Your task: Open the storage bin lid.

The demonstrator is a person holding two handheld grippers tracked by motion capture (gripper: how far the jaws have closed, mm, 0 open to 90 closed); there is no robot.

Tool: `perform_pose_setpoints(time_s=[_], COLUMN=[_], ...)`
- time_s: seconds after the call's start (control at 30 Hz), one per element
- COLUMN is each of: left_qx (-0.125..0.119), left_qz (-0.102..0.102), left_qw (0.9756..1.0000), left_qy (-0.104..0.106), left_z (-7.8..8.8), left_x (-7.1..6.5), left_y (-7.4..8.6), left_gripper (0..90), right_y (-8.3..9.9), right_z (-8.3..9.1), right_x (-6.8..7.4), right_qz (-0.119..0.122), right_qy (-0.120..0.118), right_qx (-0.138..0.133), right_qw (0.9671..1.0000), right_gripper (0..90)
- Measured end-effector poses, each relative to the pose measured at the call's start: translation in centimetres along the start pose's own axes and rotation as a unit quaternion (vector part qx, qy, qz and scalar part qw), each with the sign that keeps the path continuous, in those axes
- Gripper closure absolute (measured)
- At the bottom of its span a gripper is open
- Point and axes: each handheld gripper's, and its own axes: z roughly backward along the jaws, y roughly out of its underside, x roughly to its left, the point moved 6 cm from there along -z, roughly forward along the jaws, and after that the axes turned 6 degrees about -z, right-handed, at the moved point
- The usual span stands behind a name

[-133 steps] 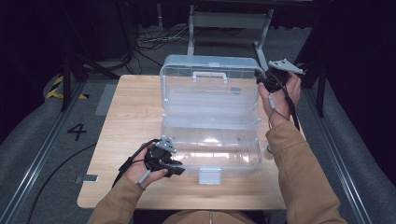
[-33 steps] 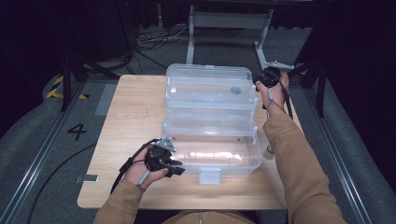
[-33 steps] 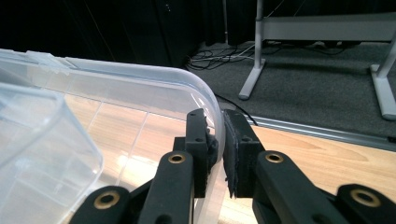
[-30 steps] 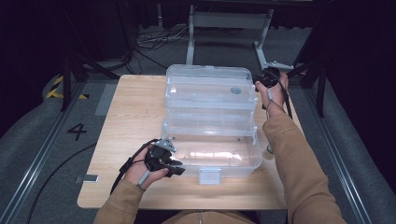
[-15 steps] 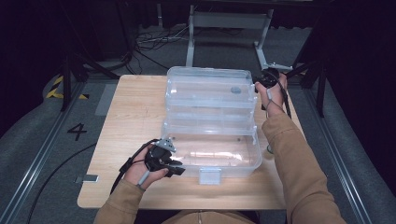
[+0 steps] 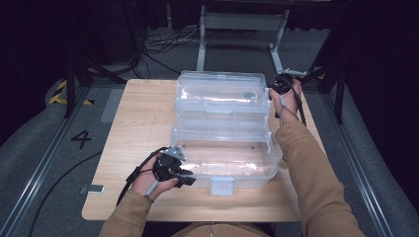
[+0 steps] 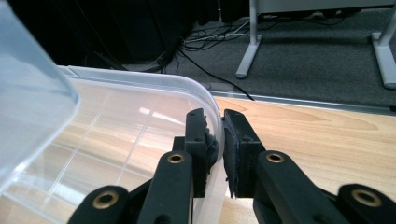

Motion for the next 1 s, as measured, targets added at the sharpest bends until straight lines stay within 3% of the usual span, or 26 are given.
perform_pose_setpoints(time_s=[0.37,0.53,0.83,0.9,1.0], left_qx=[-0.001,0.001,0.002,0.007,0.027], left_qz=[0.001,0.003,0.004,0.007,0.014], left_qw=[1.0,1.0,1.0,0.9999,0.9995], left_qy=[0.001,0.002,0.003,0.006,0.011], left_z=[0.0,0.0,0.0,0.1,0.1], left_x=[0.0,0.0,0.0,0.1,0.2], left_y=[0.0,0.0,-0.1,-0.1,-0.3], left_gripper=[69.7,69.7,69.7,69.4,69.0], right_y=[0.0,-0.8,-1.5,-1.6,-1.6], right_z=[0.1,1.4,3.3,3.9,5.3], right_x=[0.2,0.1,0.7,0.8,0.9], right_qz=[-0.008,-0.015,0.014,0.02,0.01], right_qy=[-0.013,-0.019,-0.032,-0.036,-0.054], right_qx=[0.001,-0.026,-0.049,-0.053,-0.065], right_qw=[0.9999,0.9994,0.9982,0.9977,0.9964], right_gripper=[76.0,68.2,57.2,56.0,55.1])
